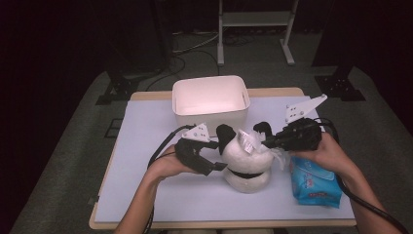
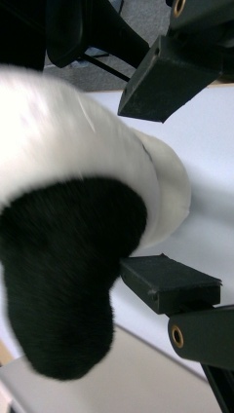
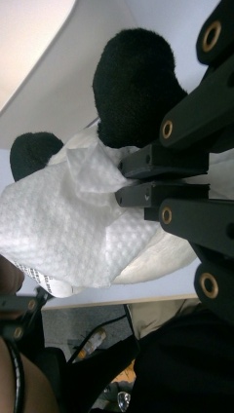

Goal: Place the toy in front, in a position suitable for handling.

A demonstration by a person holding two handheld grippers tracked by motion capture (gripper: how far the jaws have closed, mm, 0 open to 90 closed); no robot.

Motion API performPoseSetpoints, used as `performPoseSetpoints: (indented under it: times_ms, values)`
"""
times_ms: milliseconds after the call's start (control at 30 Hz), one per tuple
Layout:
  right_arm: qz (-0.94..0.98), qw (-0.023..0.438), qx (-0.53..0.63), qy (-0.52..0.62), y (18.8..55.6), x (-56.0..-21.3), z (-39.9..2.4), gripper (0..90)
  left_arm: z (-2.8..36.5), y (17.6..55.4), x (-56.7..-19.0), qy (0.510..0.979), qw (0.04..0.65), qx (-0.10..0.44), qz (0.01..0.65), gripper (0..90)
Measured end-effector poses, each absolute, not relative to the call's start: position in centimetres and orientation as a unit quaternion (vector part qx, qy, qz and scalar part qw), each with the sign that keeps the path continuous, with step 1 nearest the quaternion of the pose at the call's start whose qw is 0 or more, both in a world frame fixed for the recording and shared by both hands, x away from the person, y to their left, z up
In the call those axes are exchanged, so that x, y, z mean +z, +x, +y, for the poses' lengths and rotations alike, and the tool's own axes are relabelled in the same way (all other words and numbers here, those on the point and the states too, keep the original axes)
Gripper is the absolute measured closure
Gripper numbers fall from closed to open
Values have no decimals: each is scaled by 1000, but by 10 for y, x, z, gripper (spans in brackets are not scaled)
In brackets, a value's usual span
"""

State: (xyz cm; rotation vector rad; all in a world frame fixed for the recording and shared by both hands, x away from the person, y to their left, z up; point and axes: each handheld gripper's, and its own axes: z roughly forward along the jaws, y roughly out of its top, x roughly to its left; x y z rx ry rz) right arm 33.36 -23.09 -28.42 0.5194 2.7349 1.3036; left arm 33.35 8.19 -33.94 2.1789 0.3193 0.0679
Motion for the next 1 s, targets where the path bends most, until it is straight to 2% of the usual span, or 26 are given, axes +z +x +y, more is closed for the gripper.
performPoseSetpoints:
  times_ms: [200,233,333,433,600,700,867,1000]
  values:
    - [890,25,428,158,330,-284,-229,854,73,341,-355,873,472,-10,124,190]
    - [889,27,428,157,330,-284,-229,853,73,343,-356,869,480,-14,123,195]
    - [886,23,435,159,329,-284,-230,853,75,343,-354,860,495,-19,118,289]
    - [879,19,449,158,329,-282,-230,853,76,340,-348,863,492,-8,115,333]
    - [875,24,460,152,327,-282,-227,853,87,333,-331,861,496,18,112,346]
    - [871,7,467,153,330,-290,-226,853,94,330,-322,867,485,32,108,355]
    - [858,-17,493,146,333,-297,-221,852,101,325,-329,866,487,35,109,365]
    - [859,-15,494,135,332,-289,-213,850,104,321,-334,861,495,37,107,375]
